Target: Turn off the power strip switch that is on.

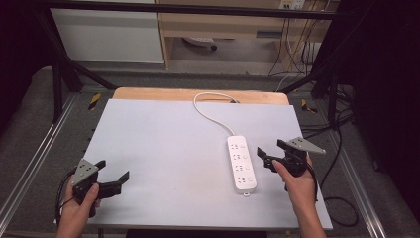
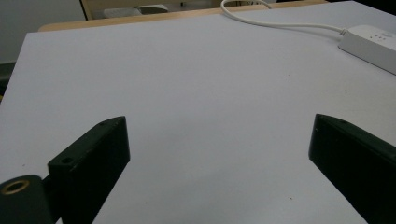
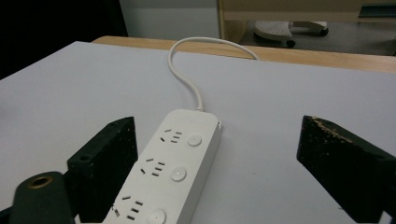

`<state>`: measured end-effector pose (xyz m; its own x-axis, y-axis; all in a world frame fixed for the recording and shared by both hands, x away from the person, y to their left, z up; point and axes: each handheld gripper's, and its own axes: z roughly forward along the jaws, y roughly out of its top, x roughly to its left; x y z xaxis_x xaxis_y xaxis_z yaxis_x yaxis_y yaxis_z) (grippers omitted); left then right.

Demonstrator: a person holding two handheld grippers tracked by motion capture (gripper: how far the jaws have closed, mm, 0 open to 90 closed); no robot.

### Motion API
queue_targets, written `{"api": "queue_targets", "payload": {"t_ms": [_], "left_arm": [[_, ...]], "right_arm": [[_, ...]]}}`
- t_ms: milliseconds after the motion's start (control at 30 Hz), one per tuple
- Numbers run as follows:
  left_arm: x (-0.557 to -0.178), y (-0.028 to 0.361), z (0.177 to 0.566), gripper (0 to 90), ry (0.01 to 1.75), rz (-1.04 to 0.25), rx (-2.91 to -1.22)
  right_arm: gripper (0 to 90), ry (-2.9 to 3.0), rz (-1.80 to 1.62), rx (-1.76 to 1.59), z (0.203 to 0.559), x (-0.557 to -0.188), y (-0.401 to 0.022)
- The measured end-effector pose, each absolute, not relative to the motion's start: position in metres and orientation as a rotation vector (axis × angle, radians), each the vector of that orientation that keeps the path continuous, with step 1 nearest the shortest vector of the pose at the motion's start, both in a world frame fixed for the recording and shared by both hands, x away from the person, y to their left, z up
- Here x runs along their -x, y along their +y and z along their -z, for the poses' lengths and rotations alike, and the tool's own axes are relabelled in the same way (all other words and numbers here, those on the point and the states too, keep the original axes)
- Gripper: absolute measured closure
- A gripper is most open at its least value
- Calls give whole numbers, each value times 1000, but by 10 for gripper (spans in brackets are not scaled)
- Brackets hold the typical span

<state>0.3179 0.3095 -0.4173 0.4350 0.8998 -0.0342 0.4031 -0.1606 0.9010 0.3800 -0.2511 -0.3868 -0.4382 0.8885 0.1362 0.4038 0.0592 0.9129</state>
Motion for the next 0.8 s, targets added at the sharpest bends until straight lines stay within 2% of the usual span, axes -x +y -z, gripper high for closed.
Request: {"api": "queue_targets", "payload": {"t_ms": [167, 500, 567, 600, 800], "left_arm": [[-318, 310, 417, 51, 1128, -669, -1752], [-318, 310, 417, 51, 1129, -665, -1753], [-318, 310, 417, 51, 1129, -666, -1752], [-318, 310, 418, 51, 1130, -665, -1754], [-318, 310, 418, 51, 1131, -666, -1756]], "right_arm": [[71, 1887, -1352, -1289, 387, -384, -247], [56, 1930, -1331, -1275, 393, -393, -238], [82, 1946, -1327, -1269, 395, -394, -236], [149, 1954, -1330, -1260, 396, -395, -234], [388, 1998, -1367, -1239, 398, -398, -230]]}}
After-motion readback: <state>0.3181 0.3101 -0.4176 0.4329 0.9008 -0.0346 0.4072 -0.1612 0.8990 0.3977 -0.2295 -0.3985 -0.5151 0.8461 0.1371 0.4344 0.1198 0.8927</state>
